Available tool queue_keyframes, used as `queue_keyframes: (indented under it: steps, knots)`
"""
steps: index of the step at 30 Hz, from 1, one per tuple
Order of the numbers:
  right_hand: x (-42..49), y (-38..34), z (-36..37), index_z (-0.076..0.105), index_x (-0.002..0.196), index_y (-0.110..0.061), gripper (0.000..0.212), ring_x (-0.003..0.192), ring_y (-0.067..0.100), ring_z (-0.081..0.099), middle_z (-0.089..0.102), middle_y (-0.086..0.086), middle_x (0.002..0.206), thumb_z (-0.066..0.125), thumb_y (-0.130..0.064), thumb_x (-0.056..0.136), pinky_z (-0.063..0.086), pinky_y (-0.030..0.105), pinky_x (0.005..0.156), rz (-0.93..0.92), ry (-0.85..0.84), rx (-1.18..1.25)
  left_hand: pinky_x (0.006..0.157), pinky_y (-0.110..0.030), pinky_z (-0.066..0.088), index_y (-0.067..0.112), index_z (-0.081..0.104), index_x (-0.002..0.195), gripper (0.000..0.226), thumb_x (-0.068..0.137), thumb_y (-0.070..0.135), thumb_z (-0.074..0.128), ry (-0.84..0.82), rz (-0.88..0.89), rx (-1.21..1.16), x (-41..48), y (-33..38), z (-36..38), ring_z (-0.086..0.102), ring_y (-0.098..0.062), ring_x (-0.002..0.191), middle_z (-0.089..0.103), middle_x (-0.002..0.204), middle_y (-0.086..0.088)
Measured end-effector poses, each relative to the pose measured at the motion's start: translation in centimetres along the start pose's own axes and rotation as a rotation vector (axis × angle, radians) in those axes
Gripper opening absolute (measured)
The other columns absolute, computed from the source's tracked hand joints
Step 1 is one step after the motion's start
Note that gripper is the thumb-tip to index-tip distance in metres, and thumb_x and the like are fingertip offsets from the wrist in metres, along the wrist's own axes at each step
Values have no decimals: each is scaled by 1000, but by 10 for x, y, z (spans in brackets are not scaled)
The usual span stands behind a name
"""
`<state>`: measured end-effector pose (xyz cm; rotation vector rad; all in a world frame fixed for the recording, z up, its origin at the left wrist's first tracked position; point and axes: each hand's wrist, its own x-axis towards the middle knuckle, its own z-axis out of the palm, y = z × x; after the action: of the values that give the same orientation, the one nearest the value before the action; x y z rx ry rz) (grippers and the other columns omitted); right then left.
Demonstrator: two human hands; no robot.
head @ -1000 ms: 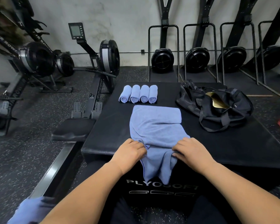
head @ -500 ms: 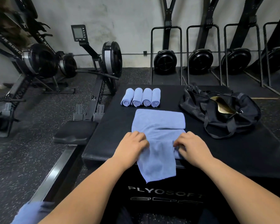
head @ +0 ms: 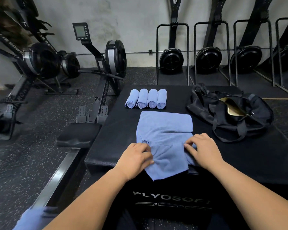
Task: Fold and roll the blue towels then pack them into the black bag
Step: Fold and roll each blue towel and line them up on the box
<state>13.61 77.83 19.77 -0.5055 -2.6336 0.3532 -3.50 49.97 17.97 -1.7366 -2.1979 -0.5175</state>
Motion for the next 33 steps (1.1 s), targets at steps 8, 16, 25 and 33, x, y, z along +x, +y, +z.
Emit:
queue_keyframes:
  steps: [8,16,25,33]
  knots:
    - [14,12,-1,67,82,-37,13,87,20,52,55,-15,82,77,-41,89,50,43,79,235,-60,55,74,-39,41,26,68,90,15,81,31,80,113,-558,103,30,-11,-5,50,-27,93,56,99,4]
    - [8,-10,8,73,102,-44,29,91,10,45,63,-19,95,60,-64,86,47,38,76,-153,-38,15,89,-35,40,35,72,96,16,89,29,59,47,-190,47,28,-12,4,53,-18,100,60,104,15]
    - [17,-14,19,77,98,-39,12,94,21,55,73,-14,92,71,-48,92,42,38,73,42,-71,-144,96,-38,43,39,74,110,29,87,51,62,-33,-298,-31,17,-20,-3,54,-14,108,67,115,20]
    - [15,18,0,67,89,-36,2,95,27,52,67,-5,96,69,-35,88,48,41,79,404,-104,-158,93,-40,49,34,76,101,16,90,39,66,23,-719,-299,30,-30,-13,57,-17,99,71,94,15]
